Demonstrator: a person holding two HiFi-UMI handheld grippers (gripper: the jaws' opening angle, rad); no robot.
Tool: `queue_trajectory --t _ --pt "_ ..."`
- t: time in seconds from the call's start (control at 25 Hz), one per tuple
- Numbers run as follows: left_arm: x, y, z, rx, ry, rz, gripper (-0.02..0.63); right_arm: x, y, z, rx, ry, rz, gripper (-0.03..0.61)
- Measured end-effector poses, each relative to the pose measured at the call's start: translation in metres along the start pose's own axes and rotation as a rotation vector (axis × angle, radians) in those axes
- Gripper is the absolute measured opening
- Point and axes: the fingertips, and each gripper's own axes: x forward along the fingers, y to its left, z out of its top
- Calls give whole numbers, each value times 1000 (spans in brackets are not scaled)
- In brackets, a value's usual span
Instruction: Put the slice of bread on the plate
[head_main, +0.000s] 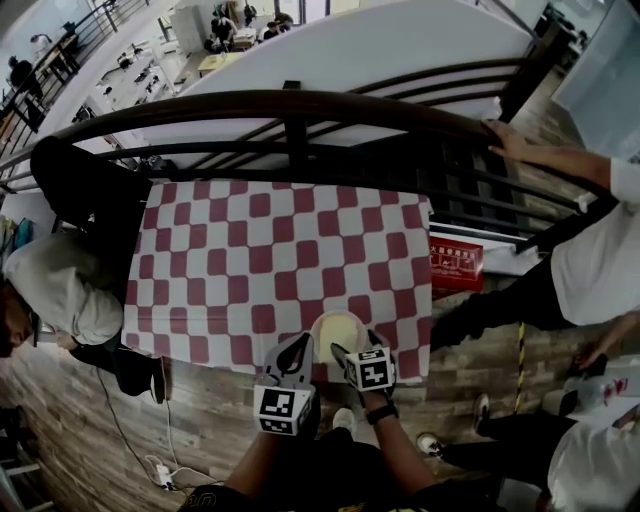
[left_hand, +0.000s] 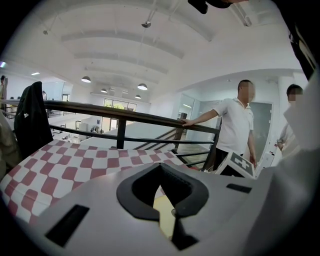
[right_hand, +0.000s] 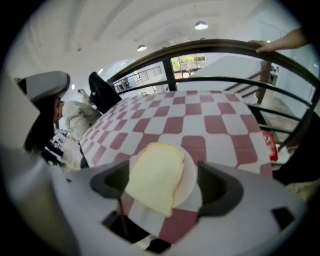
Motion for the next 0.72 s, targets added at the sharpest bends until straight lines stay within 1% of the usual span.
queue_trajectory --t 0.12,0.24,0.28,0.32,0.36,0.4,0.44,0.52,0.56,0.6,0.72 --pt "-6 -12 8 17 -25 -4 17 -25 10 9 -9 -70 36 434" --pt "-15 -25 18 43 -56 -9 17 -55 19 21 -31 -153 54 431" --pt "-19 -29 22 52 -65 -9 17 -66 22 24 -42 -184 52 426" --pt "-24 -34 25 59 -74 -8 17 -79 24 26 -55 -215 46 407" --pt "-29 -39 28 66 -83 -7 17 -91 26 28 -69 -249 40 354" --pt "-34 -43 32 71 -93 -6 17 -103 29 32 -84 -281 41 275" --pt "-38 -46 36 76 -104 -5 17 -113 32 35 -97 -310 51 227" --pt "-46 -53 41 81 -125 -1 17 -131 38 42 -113 -362 79 195" --pt "-51 -57 43 82 -133 1 17 -141 41 45 -120 -396 82 150" --pt "-56 -60 44 82 -142 3 17 -152 43 48 -130 -435 81 88" --pt "-70 -67 48 85 -177 15 17 -180 51 56 -150 -542 93 19"
